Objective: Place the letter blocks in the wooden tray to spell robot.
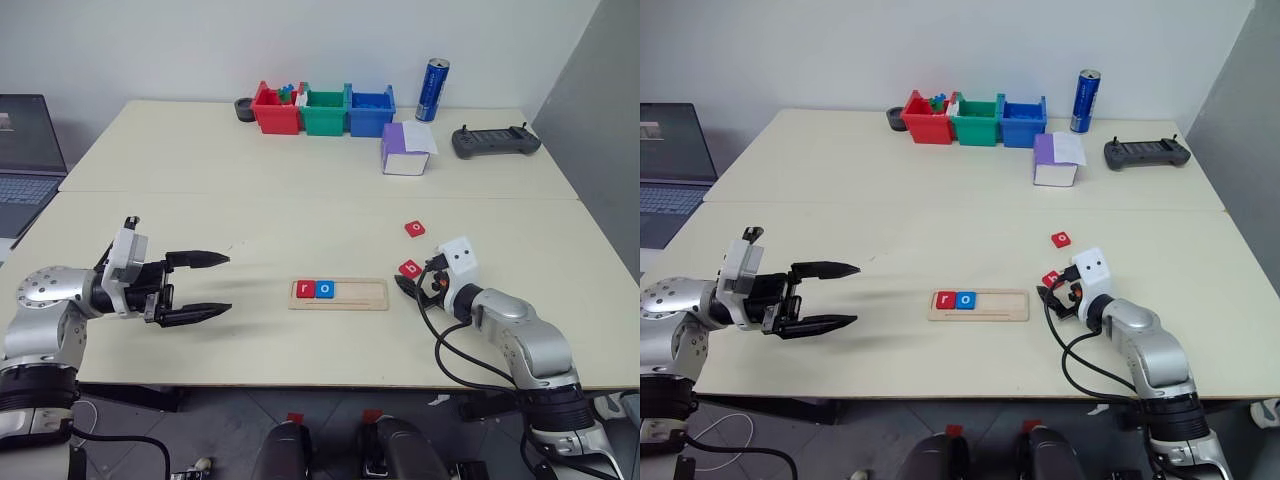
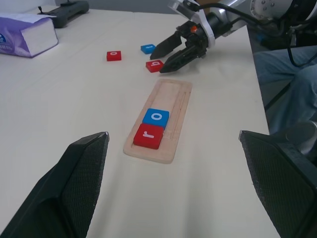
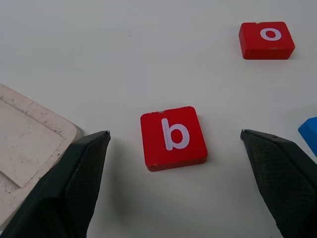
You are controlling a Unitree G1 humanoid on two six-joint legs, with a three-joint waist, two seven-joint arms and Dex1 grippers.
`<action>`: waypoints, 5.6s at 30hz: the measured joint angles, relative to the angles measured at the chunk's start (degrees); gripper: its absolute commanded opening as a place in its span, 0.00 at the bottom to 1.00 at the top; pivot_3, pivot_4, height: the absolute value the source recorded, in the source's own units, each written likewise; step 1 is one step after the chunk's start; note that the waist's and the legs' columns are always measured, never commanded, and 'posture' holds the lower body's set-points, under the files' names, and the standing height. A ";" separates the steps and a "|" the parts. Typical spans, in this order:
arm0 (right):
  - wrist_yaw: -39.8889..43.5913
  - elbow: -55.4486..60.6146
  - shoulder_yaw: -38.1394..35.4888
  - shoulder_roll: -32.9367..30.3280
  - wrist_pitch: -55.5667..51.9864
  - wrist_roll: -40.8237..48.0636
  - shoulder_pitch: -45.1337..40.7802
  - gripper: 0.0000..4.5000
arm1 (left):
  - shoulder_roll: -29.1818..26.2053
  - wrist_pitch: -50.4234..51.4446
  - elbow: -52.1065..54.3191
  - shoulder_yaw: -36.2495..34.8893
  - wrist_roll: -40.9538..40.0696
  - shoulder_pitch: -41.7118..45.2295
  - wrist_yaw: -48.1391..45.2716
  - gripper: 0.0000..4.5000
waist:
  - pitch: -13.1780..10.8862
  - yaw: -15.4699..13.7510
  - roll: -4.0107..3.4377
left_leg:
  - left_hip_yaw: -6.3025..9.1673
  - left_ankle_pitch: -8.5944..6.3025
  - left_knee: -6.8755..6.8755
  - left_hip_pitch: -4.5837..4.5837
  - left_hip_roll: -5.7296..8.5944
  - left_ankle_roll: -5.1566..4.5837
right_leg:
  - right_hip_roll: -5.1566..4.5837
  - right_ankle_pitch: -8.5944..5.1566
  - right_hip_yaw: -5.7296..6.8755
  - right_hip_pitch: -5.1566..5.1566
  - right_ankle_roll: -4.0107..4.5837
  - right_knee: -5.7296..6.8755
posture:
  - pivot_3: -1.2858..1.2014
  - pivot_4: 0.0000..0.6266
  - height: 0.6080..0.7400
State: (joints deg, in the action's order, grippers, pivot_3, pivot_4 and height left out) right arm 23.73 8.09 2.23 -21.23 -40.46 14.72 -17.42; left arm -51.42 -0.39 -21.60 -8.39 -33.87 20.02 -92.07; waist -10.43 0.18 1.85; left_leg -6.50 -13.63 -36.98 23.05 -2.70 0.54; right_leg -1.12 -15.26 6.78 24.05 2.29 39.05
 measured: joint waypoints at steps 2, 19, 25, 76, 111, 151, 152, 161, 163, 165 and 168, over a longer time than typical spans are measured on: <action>0.02 -0.44 -0.03 0.08 0.26 0.02 -0.07 1.00 | -0.56 -0.43 -0.57 0.13 -0.19 0.01 0.00 0.99 | 0.00 0.00 0.01 | 0.00 0.00 -0.01 -0.01 0.00 0.00 | 0.00 0.00 0.00 -0.01 0.00 0.00 | 0.52 0.24 1.00; -1.57 -1.00 -1.25 1.00 0.31 -0.44 0.20 0.32 | -2.18 -1.18 -2.44 2.24 -1.04 0.69 -0.01 1.00 | 0.07 -0.05 0.11 | 0.00 0.00 0.00 -0.01 0.00 0.00 | 0.00 0.00 0.00 -0.01 0.00 0.00 | 0.52 0.24 1.00; -4.29 9.17 -2.95 1.06 -5.77 0.25 5.33 0.32 | -2.43 -1.68 -6.13 5.61 -1.16 3.83 0.01 1.00 | 0.07 -0.09 0.11 | 0.00 0.00 0.00 0.02 0.01 0.00 | -0.01 0.00 -0.01 0.01 0.00 -0.01 | 0.52 0.24 1.00; 60.99 -32.18 8.39 -25.84 38.62 -3.73 -12.76 0.99 | -4.77 -1.03 -3.02 3.47 -4.26 -1.44 -0.01 1.00 | 0.14 -0.17 0.31 | -0.01 0.00 -0.05 -0.01 -0.03 0.00 | 0.03 -0.04 0.04 0.00 -0.04 0.00 | 0.52 0.24 1.00; 48.64 -18.00 21.44 -7.32 22.15 -13.70 -24.49 0.32 | -3.26 2.46 3.38 -3.81 -1.95 -7.11 0.31 1.00 | 0.13 -0.12 0.26 | -0.04 0.08 -0.08 0.00 0.00 0.14 | -0.07 -0.04 0.02 0.01 0.00 0.06 | 0.52 0.24 1.00; 46.43 -31.00 24.57 0.43 24.89 -20.45 -31.15 0.32 | -2.38 3.71 5.17 -6.13 -0.99 -7.74 1.23 1.00 | 0.13 0.21 0.26 | -0.02 0.04 -0.07 -0.04 -0.04 0.07 | -0.04 -0.04 0.04 0.00 0.01 0.14 | 0.52 0.24 1.00; 46.43 -31.02 24.69 0.64 24.89 -20.51 -31.22 0.32 | -2.38 3.71 5.24 -6.13 -0.99 -7.80 1.33 1.00 | 0.13 0.22 0.26 | -0.02 0.04 -0.07 -0.05 -0.04 0.07 | -0.04 -0.04 0.04 0.00 0.01 0.14 | 0.52 0.24 1.00; 46.68 -31.54 25.25 2.16 24.86 -20.79 -31.61 0.32 | -2.34 3.71 5.37 -6.73 -0.99 -8.46 1.46 1.00 | 0.13 0.27 0.26 | -0.02 0.04 -0.07 -0.05 -0.04 0.07 | -0.04 -0.04 0.04 0.00 0.01 0.14 | 0.52 0.24 1.00; 46.67 -31.65 25.34 2.17 24.86 -20.81 -31.70 0.32 | -2.31 3.71 5.46 -6.76 -0.99 -8.49 1.47 1.00 | 0.13 0.27 0.26 | -0.02 0.04 -0.06 -0.05 -0.05 0.07 | -0.04 -0.03 0.04 0.00 0.01 0.14 | 0.52 0.24 1.00; 46.69 -31.82 25.45 2.18 24.87 -20.81 -31.84 0.32 | -2.30 3.71 5.58 -6.94 -0.99 -8.58 1.49 1.00 | 0.13 0.30 0.26 | -0.02 0.04 -0.06 -0.05 -0.05 0.06 | -0.04 -0.03 0.04 0.00 0.01 0.14 | 0.52 0.24 1.00; 46.69 -32.02 25.79 2.18 24.86 -20.89 -32.21 0.32 | -2.30 3.71 5.60 -7.15 -0.99 -8.64 1.49 1.00 | 0.13 0.30 0.26 | -0.02 0.03 -0.06 -0.05 -0.05 0.06 | -0.04 -0.04 0.04 0.00 0.01 0.14 | 0.52 0.24 1.00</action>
State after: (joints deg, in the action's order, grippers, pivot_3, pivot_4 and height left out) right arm 70.42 -23.93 28.02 -19.05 -15.60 -6.17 -49.62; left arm -53.72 3.32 -16.00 -15.54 -34.86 11.38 -90.58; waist -10.30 0.49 2.11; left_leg -6.52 -13.60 -37.04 23.00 -2.75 0.60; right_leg -1.16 -15.30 6.82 24.05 2.31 39.19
